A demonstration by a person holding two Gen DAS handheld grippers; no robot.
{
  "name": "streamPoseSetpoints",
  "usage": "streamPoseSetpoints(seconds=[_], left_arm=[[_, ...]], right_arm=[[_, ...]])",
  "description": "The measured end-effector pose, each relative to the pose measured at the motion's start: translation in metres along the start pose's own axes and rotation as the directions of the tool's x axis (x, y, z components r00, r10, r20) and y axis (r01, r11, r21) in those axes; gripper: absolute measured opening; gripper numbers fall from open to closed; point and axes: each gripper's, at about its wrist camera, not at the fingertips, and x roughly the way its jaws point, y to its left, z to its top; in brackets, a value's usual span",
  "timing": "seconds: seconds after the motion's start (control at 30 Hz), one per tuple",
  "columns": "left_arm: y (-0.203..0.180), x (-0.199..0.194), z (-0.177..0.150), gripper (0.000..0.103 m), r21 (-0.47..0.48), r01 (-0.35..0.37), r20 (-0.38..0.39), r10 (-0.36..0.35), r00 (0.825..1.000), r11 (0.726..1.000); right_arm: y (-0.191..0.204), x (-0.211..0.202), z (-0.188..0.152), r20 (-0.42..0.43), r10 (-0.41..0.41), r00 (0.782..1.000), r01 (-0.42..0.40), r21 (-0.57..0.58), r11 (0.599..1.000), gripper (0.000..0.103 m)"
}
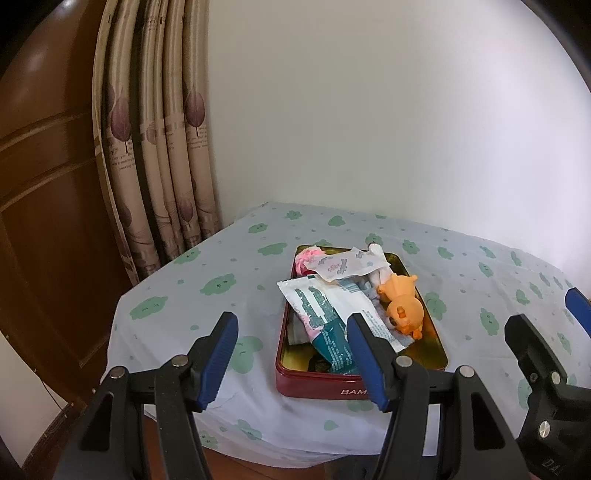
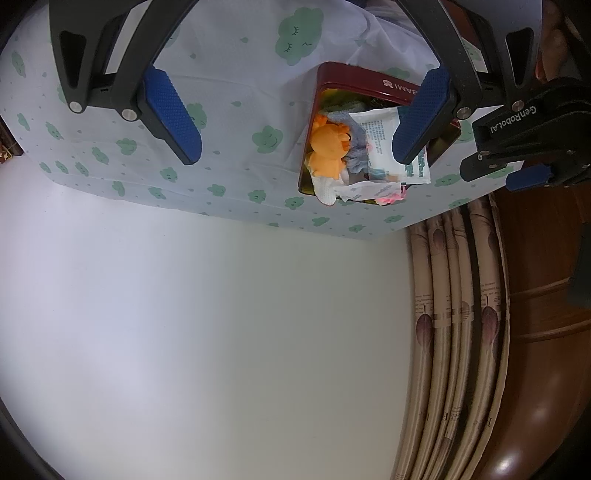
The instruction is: Organize soft objects
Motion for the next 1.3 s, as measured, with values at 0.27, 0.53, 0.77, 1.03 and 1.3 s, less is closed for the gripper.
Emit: streamPoseSetpoints(seconds=[0.27,0.53,0.77,1.03,1.3], left_arm=[[-0.0036,-0.0021,-0.0001,0.063,0.020,0.001,0.008,-0.002,1.000,1.000],[-0.0031,0.0005,0.0006,0.063,0.009,0.000,-0.003,0.000,1.000,1.000],[-0.0025,0.0019,0.0007,0.063,0.009,0.000,-0.012,0.000,1.000,1.000],[-0.0032,0.0027,-0.0004,0.063,0.011,-0.004,-0.018,0.004,1.000,1.000],[-0.0017,0.0036,-0.0003,0.063,0.002,-0.004,-0.025,0.004,1.000,1.000]], right_arm=[[0.0003,-0.0007,-0.0006,-0.001,0.000,1.000,0.000,-0.001,1.000,0.102],[0.0005,0.0019,-0.0022,-0.008,-0.012,1.000,0.012,-0.005,1.000,0.102],[-0.0019,0.0027,-0.0020,-0.012,-0.015,1.000,0.015,0.006,1.000,0.102],[-0.0034,0.0026,-0.0009,-0.013,-0.011,1.000,0.011,0.005,1.000,0.102],[-0.0026,0.0037,-0.0011,-0.017,-0.007,1.000,0.007,0.004,1.000,0.102]])
